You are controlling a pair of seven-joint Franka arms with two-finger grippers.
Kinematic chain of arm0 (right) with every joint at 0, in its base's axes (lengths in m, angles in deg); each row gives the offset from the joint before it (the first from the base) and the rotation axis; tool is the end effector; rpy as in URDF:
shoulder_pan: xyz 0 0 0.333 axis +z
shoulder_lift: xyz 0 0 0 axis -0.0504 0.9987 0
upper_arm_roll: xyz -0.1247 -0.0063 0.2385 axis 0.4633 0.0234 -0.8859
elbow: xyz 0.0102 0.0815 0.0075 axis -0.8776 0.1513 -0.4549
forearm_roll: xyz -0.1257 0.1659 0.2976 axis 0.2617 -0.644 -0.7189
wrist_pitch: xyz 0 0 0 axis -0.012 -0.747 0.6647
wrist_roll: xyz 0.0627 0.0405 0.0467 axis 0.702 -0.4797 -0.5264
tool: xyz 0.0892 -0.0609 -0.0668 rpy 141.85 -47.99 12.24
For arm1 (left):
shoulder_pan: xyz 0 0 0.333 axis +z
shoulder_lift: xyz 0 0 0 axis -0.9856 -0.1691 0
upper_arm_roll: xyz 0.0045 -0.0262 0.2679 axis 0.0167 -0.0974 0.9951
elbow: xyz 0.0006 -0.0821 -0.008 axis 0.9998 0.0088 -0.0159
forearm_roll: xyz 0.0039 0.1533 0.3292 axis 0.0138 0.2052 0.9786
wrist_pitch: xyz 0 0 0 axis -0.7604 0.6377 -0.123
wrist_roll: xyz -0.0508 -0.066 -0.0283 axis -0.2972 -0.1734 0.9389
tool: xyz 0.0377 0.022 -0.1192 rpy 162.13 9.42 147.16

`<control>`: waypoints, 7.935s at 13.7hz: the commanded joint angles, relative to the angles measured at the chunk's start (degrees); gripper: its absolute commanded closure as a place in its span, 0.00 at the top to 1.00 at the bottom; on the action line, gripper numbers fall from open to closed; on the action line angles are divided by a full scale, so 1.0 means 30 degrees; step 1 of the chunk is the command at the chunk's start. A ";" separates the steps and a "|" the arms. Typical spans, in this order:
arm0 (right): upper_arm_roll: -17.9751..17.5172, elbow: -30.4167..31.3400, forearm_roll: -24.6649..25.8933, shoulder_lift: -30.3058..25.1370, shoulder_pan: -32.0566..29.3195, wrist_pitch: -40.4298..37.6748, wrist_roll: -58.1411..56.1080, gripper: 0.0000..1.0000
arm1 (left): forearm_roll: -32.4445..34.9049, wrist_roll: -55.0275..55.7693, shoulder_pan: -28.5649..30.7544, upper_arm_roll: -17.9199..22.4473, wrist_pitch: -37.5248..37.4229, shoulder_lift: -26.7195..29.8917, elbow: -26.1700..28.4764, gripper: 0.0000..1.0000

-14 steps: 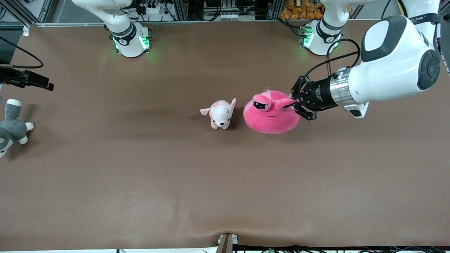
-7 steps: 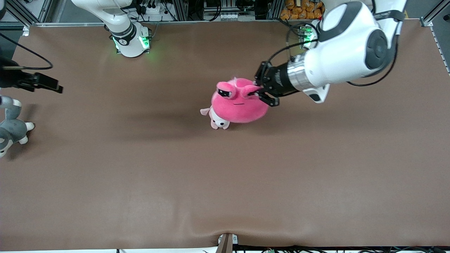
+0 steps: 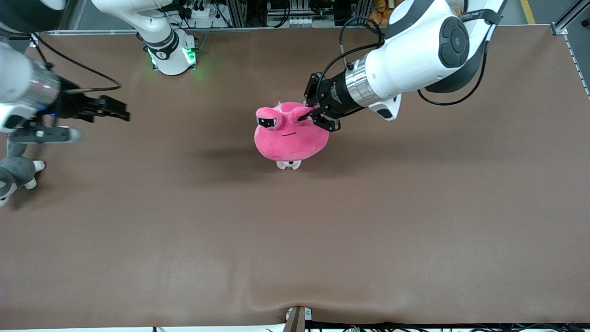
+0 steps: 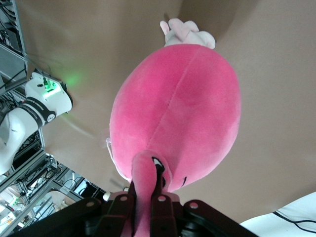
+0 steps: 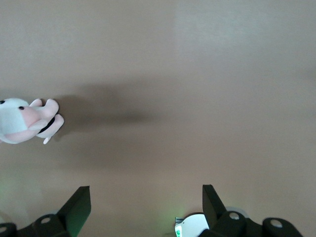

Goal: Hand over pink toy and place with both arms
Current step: 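Hold the plush with the left gripper while the right gripper reaches it, then grasp the plush's ear with the right gripper, then open the left gripper, then carry the plush away with the right gripper while the left gripper withdraws, then lower the plush onto the table and open the right gripper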

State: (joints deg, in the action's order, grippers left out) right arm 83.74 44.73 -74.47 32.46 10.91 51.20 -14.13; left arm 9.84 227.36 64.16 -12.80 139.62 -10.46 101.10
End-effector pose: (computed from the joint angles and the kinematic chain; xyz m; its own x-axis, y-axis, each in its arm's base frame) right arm 0.5135 0.1015 0.5272 0.9781 0.0309 -0.2057 0.0083 -0.9939 -0.1096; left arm 0.4817 -0.4017 0.5113 -0.4874 0.7399 -0.4636 0.8587 0.3101 -0.4080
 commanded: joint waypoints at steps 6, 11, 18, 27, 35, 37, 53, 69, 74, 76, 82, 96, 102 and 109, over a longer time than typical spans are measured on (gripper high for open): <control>0.0206 -0.1050 -0.1576 0.2025 0.3952 0.0781 -0.3087 1.00 | -0.0135 0.1329 -0.1308 0.0152 0.1880 -0.1040 -0.0704 0.00; 0.0176 -0.1199 -0.3102 0.2200 0.6468 0.3732 -0.3322 1.00 | -0.0105 0.1359 -0.1807 0.0210 0.2290 -0.1275 -0.0704 0.00; 0.0206 -0.1170 -0.2078 0.2405 0.7792 0.5294 -0.6244 1.00 | 0.0041 0.1564 -0.2218 0.0240 0.2965 -0.1304 -0.0704 0.00; 0.0206 -0.1170 -0.1696 0.2875 0.7793 0.6846 -0.8303 0.87 | 0.0276 0.1564 -0.2335 0.0210 0.3141 -0.1275 -0.0703 0.00; 0.0206 -0.1170 -0.1755 0.2846 0.7763 0.6642 -0.8069 0.00 | 0.0422 0.1505 -0.2540 0.0181 0.3112 -0.1188 -0.0674 0.00; 0.0206 -0.1170 -0.1784 0.2846 0.7705 0.6642 -0.8039 0.00 | 0.0422 0.1505 -0.2570 0.0210 0.3112 -0.1158 -0.0674 0.00; 0.0352 -0.1053 -0.1784 0.2700 0.6621 0.5499 -0.8068 0.00 | 0.3780 0.1213 -0.2336 0.0094 0.2354 -0.0720 -0.0704 1.00; 0.0352 -0.0351 -0.1784 0.2786 0.0506 0.0757 -0.9645 0.00 | 0.9855 -2.1973 0.3636 0.0415 -0.6904 0.2094 -0.0704 1.00; 0.0323 0.0617 -0.1784 0.4978 -0.4121 0.0635 -1.7483 0.00 | 1.1375 -3.0705 0.5105 0.0416 -0.7520 0.2504 -0.0704 1.00; 0.0352 0.0588 -0.1784 0.6355 -0.5706 0.0665 -2.0419 0.00 | 1.1584 -3.3782 0.5833 0.0531 -0.8078 0.2475 -0.0733 1.00; 0.0352 0.0617 -0.1227 0.8233 -0.7908 0.0636 -2.4379 0.00 | 1.1584 -4.2081 0.5458 0.3576 -0.8631 0.4199 -0.0178 1.00; 0.0235 -0.0818 -0.1140 0.7566 -0.6507 -0.0155 -2.4653 1.00 | 1.1584 -4.2528 0.4079 0.6422 -0.9721 0.7808 0.2579 1.00; 0.0264 -0.0613 -0.0818 0.5659 -0.4836 -0.0625 -1.9823 1.00 | 1.1555 -4.2557 0.4637 0.6392 -0.9633 0.7690 0.2490 1.00; 0.0264 0.3687 -0.0173 0.1532 -0.4395 0.2329 -1.7620 1.00 | 1.1555 -4.3435 0.4579 0.6684 -0.9574 0.7865 0.2490 1.00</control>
State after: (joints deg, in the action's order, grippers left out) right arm 84.45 47.54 -75.92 43.95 -2.72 54.00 -68.57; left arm 43.89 99.12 77.88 6.66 110.64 11.87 107.94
